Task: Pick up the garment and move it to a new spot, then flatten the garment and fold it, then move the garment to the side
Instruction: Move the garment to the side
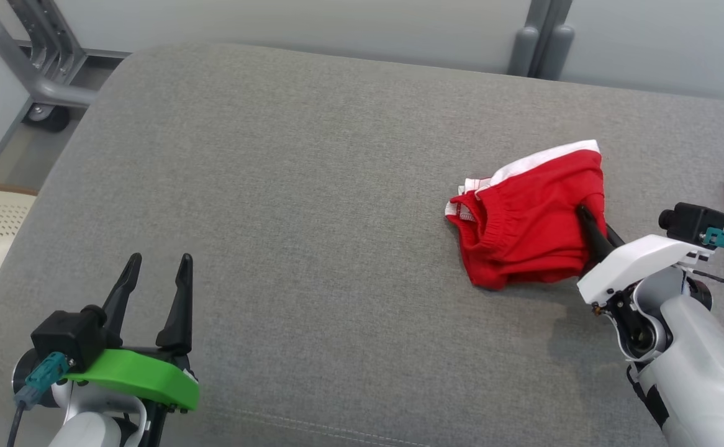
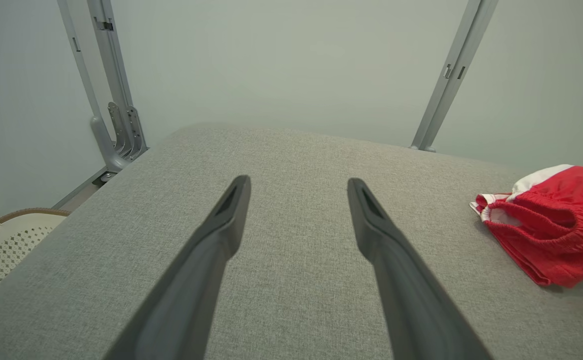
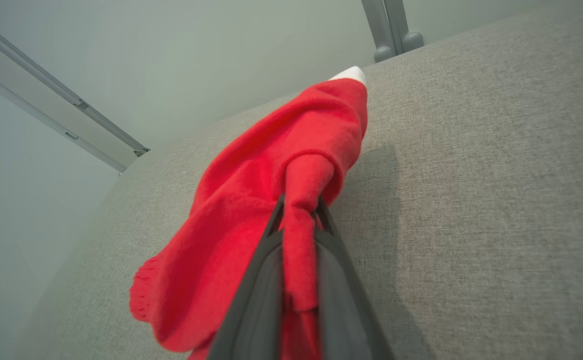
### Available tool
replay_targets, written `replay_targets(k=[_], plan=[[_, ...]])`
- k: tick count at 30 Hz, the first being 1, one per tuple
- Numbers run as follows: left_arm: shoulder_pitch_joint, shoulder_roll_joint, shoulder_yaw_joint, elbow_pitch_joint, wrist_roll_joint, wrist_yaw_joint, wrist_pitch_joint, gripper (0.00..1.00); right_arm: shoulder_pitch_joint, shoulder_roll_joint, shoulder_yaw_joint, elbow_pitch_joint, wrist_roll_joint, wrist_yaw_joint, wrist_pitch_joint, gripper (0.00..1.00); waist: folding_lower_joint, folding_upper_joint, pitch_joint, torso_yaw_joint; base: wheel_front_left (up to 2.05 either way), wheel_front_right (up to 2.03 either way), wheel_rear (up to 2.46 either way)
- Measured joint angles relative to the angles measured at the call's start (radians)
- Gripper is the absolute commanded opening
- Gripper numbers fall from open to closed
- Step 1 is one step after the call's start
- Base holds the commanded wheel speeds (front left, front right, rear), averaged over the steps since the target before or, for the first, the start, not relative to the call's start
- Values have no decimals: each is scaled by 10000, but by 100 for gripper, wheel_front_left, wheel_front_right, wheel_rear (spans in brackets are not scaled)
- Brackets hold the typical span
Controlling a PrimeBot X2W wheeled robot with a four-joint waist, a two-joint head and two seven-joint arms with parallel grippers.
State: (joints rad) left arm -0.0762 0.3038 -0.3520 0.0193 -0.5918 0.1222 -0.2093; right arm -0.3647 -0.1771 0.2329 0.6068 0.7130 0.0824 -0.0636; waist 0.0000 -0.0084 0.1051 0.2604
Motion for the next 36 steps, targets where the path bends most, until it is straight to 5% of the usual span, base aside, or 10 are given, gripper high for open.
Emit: replay_targets(k=[19, 36], plan=[[-8, 336, 130, -658, 4, 0, 115, 100, -1158, -1335, -477, -619, -259, 54, 328, 0, 0, 0, 942, -1720, 0, 0, 0], [-364, 585, 217, -909, 75, -86, 255, 100, -2198, -2479, -1043, -644, -234, 130, 732, 0, 1, 0, 2274, -2120, 0, 0, 0]])
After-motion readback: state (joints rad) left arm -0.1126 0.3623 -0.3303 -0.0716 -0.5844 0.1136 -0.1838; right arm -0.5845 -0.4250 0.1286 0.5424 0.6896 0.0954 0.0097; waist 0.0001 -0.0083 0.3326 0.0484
